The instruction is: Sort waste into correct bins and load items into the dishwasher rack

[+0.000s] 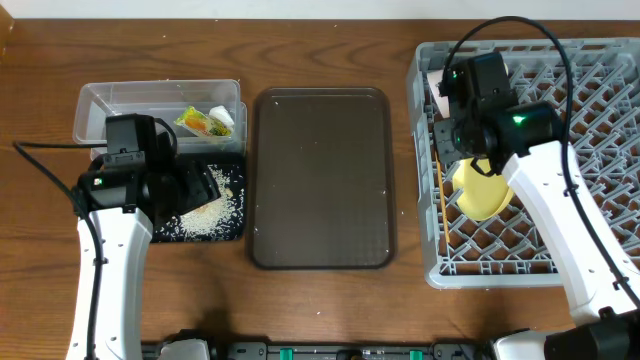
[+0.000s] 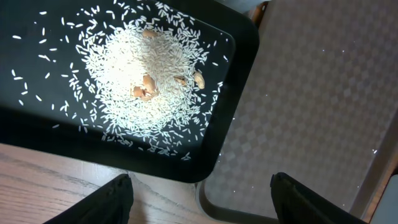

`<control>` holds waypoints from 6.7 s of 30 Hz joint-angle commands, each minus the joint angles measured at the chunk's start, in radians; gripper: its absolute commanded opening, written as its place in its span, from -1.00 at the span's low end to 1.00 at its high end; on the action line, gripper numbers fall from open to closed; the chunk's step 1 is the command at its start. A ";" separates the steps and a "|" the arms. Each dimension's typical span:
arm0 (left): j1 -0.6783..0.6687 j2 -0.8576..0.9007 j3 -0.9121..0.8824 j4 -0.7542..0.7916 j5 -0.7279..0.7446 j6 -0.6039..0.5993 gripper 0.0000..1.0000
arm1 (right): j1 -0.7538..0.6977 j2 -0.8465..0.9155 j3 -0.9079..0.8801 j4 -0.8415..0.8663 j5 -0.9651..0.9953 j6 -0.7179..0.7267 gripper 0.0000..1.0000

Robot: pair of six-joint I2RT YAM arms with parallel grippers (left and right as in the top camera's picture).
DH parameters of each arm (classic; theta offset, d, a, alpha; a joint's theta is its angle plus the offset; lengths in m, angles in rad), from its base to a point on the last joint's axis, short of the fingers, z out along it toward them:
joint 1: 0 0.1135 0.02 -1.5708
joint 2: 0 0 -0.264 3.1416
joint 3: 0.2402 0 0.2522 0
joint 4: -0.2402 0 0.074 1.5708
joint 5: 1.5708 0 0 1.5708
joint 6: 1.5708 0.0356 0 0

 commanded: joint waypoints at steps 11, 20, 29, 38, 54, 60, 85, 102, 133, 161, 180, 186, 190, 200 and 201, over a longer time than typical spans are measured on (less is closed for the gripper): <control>0.004 0.006 0.014 0.000 -0.013 -0.002 0.57 | -0.344 -0.114 0.009 0.013 -0.079 0.157 -0.98; 0.004 0.006 0.014 0.001 -0.013 -0.002 0.57 | -0.421 -0.026 -0.023 -0.142 -0.061 0.122 -0.97; 0.004 0.006 0.014 0.000 -0.013 -0.002 0.57 | -0.378 0.022 -0.082 -0.084 -0.492 -0.119 -0.98; 0.004 0.006 0.014 0.001 -0.013 -0.002 0.58 | -0.382 0.022 -0.082 -0.063 -0.517 -0.122 -0.92; 0.004 0.006 0.014 0.000 -0.013 -0.002 0.58 | -0.385 0.022 -0.082 -0.035 -0.650 -0.173 -0.72; 0.004 0.006 0.014 0.002 -0.013 0.002 0.58 | -0.390 0.021 -0.050 -0.009 -0.597 -0.172 -0.58; -0.230 0.084 0.014 -0.182 -0.049 0.119 0.61 | -0.394 -0.010 -0.039 -0.228 -0.235 -0.065 0.35; -0.232 -0.603 -0.353 0.027 -0.092 0.110 0.96 | -0.394 -0.640 -0.561 0.176 -0.227 -0.049 0.99; -0.232 -0.741 -0.385 0.080 -0.091 0.111 0.96 | -0.394 -0.938 -0.729 0.071 -0.231 -0.050 0.99; -0.232 -0.741 -0.385 0.080 -0.091 0.111 0.96 | -0.334 -1.378 -1.073 0.476 -0.110 -0.084 0.99; -0.232 -0.741 -0.385 0.080 -0.091 0.111 0.96 | -0.310 -1.555 -1.444 0.929 -0.108 -0.084 0.99; -0.232 -0.741 -0.385 0.080 -0.091 0.111 0.96 | -0.310 -1.555 -1.443 0.929 -0.108 -0.084 0.99; -0.232 -0.741 -0.385 0.080 -0.091 0.111 0.96 | -0.310 -1.555 -1.443 0.929 -0.108 -0.084 0.99; -0.232 -0.741 -0.385 0.080 -0.091 0.111 0.96 | -0.310 -1.555 -1.443 0.929 -0.108 -0.084 0.98; -0.232 -0.741 -0.385 0.080 -0.091 0.111 0.96 | -0.310 -1.555 -1.443 0.929 -0.108 -0.084 0.98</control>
